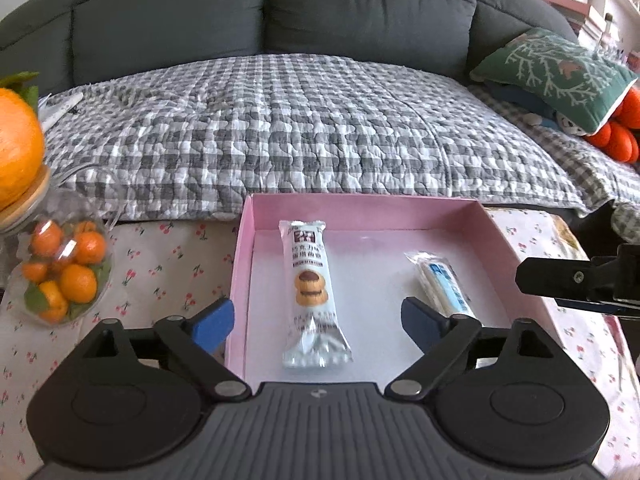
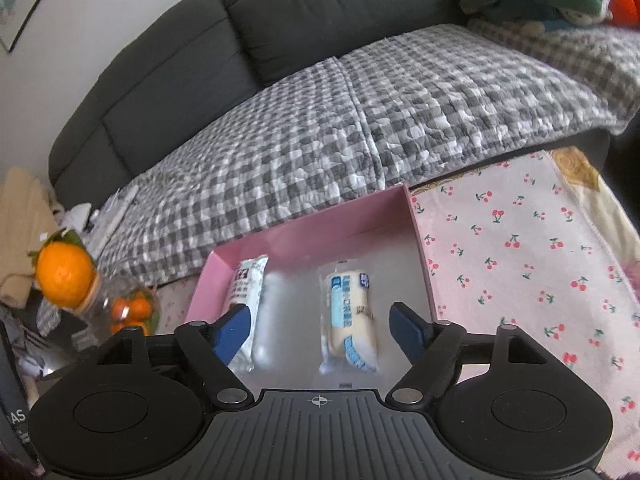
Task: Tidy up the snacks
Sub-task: 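Carry both bars into the pink box and open both tools, then lift both tools back from the box toward the snacks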
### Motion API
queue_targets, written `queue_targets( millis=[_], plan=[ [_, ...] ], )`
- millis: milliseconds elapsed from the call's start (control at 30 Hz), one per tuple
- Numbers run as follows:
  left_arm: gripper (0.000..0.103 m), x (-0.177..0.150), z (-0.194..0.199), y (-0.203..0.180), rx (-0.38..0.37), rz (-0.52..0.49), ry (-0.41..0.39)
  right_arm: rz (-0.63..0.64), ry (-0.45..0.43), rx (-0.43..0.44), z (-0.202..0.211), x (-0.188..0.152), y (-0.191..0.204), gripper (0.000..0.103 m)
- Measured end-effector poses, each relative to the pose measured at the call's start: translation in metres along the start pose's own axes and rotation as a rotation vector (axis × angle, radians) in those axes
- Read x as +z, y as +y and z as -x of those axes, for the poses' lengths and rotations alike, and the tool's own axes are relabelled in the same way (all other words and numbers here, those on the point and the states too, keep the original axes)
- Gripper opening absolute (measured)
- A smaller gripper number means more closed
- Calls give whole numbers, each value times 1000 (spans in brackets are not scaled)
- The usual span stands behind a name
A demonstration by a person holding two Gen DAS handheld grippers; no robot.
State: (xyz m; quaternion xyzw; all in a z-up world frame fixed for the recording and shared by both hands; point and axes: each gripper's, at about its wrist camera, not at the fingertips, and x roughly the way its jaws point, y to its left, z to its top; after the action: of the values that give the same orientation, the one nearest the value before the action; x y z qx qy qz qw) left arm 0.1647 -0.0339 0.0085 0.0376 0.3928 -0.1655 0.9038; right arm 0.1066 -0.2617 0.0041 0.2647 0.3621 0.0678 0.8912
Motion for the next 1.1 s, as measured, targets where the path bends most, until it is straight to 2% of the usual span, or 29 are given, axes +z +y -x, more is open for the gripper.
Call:
queue_targets(
  millis=[133, 533, 733, 967, 1100],
  plan=[
    [96, -4, 16, 4, 1, 18, 4, 32, -7, -22, 21, -8, 10, 89],
    [102, -30, 59, 4, 48, 32, 33, 80, -16, -68, 68, -40, 24, 93],
    [102, -48, 69, 6, 64, 22, 56, 79, 16, -122, 75, -57, 22, 93],
    [102, -66, 77, 11, 62, 48, 71, 81, 28, -142, 76, -78, 15, 94],
    [102, -77, 80, 14, 49, 30, 69, 102, 43, -146, 74, -89, 9, 94]
  ],
)
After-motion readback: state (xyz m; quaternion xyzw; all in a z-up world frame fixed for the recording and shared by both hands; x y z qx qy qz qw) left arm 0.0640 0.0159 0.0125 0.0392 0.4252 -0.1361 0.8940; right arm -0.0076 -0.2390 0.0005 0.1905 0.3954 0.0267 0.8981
